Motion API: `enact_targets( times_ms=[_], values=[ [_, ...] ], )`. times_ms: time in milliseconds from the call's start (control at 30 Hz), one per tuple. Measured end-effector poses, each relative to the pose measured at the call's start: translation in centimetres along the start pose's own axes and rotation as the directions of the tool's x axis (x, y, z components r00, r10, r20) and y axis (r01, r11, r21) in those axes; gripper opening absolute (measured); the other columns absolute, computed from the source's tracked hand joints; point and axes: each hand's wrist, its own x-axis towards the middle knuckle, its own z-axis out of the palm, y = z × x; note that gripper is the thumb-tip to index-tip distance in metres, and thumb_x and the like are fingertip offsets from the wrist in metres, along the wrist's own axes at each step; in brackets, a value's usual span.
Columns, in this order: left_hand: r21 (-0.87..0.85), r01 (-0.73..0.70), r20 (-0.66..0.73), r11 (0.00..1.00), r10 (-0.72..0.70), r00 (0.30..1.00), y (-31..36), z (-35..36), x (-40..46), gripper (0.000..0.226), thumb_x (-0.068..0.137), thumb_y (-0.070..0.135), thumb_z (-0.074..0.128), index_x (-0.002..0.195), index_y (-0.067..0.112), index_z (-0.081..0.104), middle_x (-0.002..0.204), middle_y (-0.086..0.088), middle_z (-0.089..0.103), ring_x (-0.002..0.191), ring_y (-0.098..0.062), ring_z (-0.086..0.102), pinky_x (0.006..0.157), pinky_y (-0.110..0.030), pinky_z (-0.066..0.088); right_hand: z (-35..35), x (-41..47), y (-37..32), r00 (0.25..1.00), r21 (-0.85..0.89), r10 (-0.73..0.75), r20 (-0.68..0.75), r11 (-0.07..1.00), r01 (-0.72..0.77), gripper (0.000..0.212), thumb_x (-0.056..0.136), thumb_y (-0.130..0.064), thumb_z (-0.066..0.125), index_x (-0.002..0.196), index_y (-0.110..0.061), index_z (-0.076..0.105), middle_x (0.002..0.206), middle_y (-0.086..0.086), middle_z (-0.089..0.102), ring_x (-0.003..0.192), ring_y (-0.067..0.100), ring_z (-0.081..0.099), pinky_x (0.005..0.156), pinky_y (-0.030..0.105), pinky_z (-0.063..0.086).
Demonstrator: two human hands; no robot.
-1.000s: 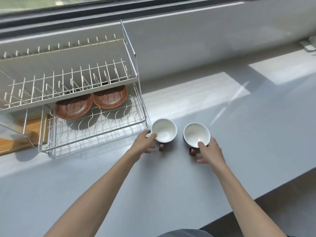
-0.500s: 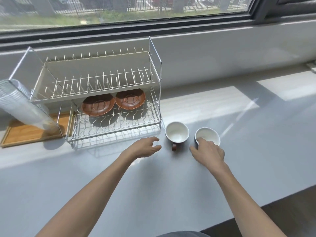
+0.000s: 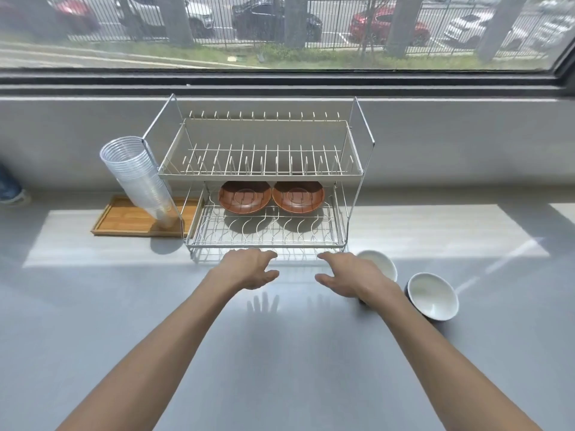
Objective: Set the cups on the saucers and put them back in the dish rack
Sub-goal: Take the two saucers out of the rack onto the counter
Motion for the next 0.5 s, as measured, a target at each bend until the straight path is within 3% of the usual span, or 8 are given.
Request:
enact_targets(
  times_ms=[167,300,500],
  values=[
    [0.027,0.055,-0.156,0.998,-0.05,0.986,-1.3,-0.7,0.3,0.052,0.102,0.048,0.037,0.149,0.026,0.04,0.14,-0.006,0.057,0.126,-0.029,0.056,0.101,-0.04,0.039,-0.7,2.6,-1.3,0.976,-0.068,-0.065,-0.21,0.996,0.052,0.048,0.098,-0.041,0.046,0.141,-0.019,0.044,0.139,0.006,0.053,0.126,0.03,0.051,0.096,0.042,0.047],
    [0.0,0.072,-0.377,0.997,-0.067,0.924,-1.2,-0.7,1.7,0.053,0.1,0.045,0.04,0.149,0.025,0.038,0.141,-0.003,0.057,0.128,-0.028,0.052,0.105,-0.045,0.036,-0.8,4.8,-1.7,0.922,-0.063,-0.078,-0.38,0.996,0.059,0.053,0.098,-0.039,0.049,0.146,-0.019,0.039,0.151,0.011,0.04,0.14,0.03,0.035,0.108,0.044,0.037],
    [-0.145,0.073,-0.551,0.987,-0.141,0.823,-0.2,0.3,5.2,0.057,0.1,0.045,0.042,0.153,0.025,0.034,0.156,-0.007,0.042,0.144,-0.027,0.037,0.115,-0.044,0.026,-0.9,7.9,-1.7,0.888,-0.008,-0.069,-0.456,0.997,0.073,0.057,0.101,-0.041,0.044,0.152,-0.019,0.03,0.161,0.014,0.022,0.15,0.031,0.017,0.117,0.044,0.022]
  ],
)
